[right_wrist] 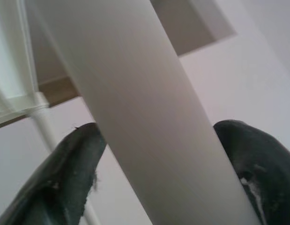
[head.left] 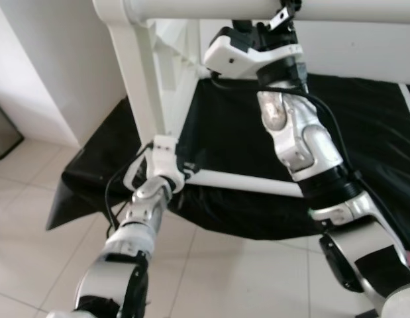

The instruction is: Building children table

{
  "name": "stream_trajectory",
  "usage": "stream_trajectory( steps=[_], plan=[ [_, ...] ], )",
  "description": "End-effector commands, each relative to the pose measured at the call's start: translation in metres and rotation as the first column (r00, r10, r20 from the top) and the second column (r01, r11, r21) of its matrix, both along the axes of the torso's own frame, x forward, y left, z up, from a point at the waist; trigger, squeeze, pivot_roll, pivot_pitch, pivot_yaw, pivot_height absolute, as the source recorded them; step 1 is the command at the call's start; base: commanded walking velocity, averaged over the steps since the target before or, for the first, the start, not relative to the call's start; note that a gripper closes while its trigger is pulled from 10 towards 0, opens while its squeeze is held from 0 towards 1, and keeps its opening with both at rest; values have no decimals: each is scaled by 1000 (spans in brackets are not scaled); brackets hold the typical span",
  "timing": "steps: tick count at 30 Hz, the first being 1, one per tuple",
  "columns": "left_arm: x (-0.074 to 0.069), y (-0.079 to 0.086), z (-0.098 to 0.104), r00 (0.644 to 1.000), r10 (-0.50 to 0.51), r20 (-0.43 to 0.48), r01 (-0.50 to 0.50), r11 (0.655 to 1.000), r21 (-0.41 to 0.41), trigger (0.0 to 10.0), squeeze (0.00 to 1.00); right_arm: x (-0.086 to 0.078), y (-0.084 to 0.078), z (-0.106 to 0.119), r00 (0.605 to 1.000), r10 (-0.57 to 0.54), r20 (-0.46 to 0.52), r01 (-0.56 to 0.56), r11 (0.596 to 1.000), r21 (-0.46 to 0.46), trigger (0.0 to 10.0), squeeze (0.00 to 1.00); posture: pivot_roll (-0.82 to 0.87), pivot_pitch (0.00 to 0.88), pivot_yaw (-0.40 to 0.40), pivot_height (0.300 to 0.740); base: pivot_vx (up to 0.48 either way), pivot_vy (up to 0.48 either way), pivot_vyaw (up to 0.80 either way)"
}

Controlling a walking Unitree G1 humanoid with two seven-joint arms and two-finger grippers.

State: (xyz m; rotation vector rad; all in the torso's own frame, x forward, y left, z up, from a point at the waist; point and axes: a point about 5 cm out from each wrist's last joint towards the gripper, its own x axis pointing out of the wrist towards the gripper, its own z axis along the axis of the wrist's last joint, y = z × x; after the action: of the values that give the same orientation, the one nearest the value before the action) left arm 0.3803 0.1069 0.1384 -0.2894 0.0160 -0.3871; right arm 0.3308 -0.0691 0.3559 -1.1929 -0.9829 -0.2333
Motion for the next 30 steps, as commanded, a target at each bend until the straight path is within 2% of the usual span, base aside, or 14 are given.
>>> stream_trajectory(
  steps=[1,3,7,10,11,15,19,20,23,24,25,27,28,30],
  plan=[
    [5,30,-8,963,248,-106,-254,966,-47,10000,0,1,-10,5,997,-29,-69,28,999,-17,3137,0,-86,23,20,740,0,0,0],
    [6,40,-13,924,345,-167,-359,931,-65,10000,0,1,-15,7,992,-41,-115,35,998,-54,0,0,-118,16,15,740,0,0,0],
    [6,42,-14,911,370,-182,-387,920,-64,10000,0,1,-16,8,991,-43,-129,36,998,-56,0,0,-118,16,15,740,0,0,0],
    [5,52,-19,829,498,-255,-530,845,-74,10000,0,-5,-28,15,983,-52,-174,52,999,-6,0,0,-160,20,23,740,0,0,0],
    [5,52,-19,829,498,-255,-530,845,-74,10000,0,-5,-28,15,983,-52,-174,52,999,-6,0,0,-160,20,23,740,0,0,0],
    [0,82,-24,724,645,-246,-643,759,99,10000,0,-23,-56,37,980,-93,-177,105,993,58,0,0,-198,38,73,740,0,0,0],
    [1,105,-13,674,719,-170,-694,695,187,10000,0,-30,-65,43,978,-88,-190,110,988,108,0,0,-205,46,95,740,0,0,0],
    [1,105,-13,674,719,-170,-694,695,187,10000,0,-30,-65,43,978,-88,-190,110,988,108,0,0,-205,46,95,740,0,0,0],
    [4,152,32,528,849,-1,-825,513,239,10000,0,-43,-89,60,984,-42,-175,98,940,326,0,0,-211,59,110,740,0,0,0],
    [4,160,39,497,868,3,-846,483,224,10000,0,-44,-93,63,984,-17,-179,86,920,384,0,0,-211,59,110,740,0,0,0],
    [4,160,39,497,868,3,-846,483,224,10000,0,-44,-93,63,984,-17,-179,86,920,384,0,0,-211,59,110,740,0,0,0],
    [3,183,73,376,926,43,-919,366,149,10000,0,-51,-103,80,994,13,-109,40,882,469,0,0,-213,61,117,740,0,0,0],
    [3,183,73,376,926,43,-919,366,149,10000,0,-51,-103,80,994,13,-109,40,882,469,0,0,-213,61,117,740,0,0,0],
    [3,197,121,269,957,108,-963,266,45,10000,0,-57,-114,97,997,65,-42,-29,824,566,0,0,-213,59,118,740,0,0,0]
  ],
)
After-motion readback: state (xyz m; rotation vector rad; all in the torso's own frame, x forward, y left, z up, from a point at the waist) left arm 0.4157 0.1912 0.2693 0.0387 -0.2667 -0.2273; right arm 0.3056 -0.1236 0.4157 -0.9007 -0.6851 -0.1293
